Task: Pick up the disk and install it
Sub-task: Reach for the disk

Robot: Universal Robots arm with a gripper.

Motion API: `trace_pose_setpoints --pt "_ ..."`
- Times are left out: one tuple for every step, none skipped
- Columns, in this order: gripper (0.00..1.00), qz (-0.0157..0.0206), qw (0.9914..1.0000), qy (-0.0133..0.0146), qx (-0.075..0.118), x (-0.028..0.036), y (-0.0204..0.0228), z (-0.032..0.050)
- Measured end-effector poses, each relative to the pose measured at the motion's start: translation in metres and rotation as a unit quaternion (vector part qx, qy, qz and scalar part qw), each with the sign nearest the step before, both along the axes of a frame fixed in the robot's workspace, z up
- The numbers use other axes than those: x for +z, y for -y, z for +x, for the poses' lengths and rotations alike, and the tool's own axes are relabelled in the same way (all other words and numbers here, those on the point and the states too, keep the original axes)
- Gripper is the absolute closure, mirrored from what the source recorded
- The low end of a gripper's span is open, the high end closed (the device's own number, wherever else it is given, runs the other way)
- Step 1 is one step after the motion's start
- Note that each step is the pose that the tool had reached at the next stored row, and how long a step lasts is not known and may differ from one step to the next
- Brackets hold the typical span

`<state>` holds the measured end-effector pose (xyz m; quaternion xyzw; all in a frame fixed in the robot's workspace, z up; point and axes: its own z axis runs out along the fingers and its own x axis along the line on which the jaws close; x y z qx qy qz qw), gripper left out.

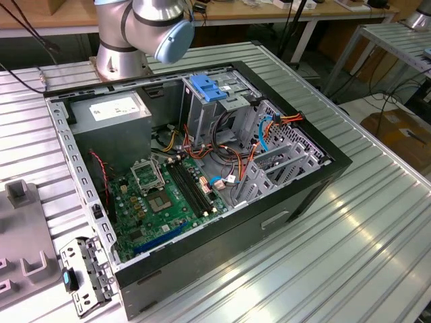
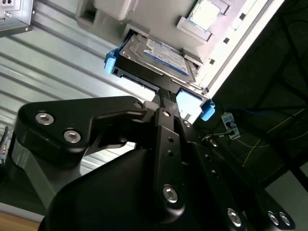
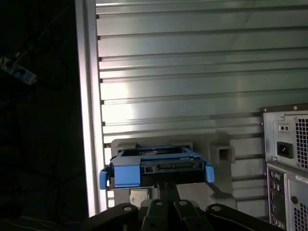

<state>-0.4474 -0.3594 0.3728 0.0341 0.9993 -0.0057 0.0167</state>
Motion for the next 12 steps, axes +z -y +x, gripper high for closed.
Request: trace_pose_setpoints --pt "0.89 0.0000 1.00000 -0.0001 0.000 -0.0007 0.0000 -0.0085" --pt "0.89 0.0000 1.00000 -0.0002 0.000 -0.0013 0.0000 -0.0116" --pt "0.89 0.0000 1.00000 -0.0002 0.000 -0.0015 0.0000 -0.0129" --pt "0.89 0.0000 1.00000 -0.0003 0.000 -0.0017 0.0000 -0.0141" --pt "0.89 0.0000 1.00000 -0.0004 0.000 -0.0019 0.0000 -0.0155" --pt "0.89 0.0000 1.00000 -0.0004 0.000 -0.0021 0.0000 -0.0166" --pt "0.89 0.0000 1.00000 -0.0006 0.000 -0.0024 0.0000 -0.0183" --pt "0.89 0.0000 1.00000 -0.0008 0.000 -0.0025 0.0000 -0.0191" --pt "0.89 0.0000 1.00000 -0.0009 0.000 -0.0026 0.0000 -0.0198" --pt "0.89 0.0000 1.00000 -0.0013 0.000 -0.0029 0.0000 -0.0214" --pt "0.89 0.0000 1.00000 -0.0015 0.000 -0.0032 0.0000 -0.0225" --pt "0.89 0.0000 1.00000 -0.0017 0.000 -0.0033 0.0000 -0.0233"
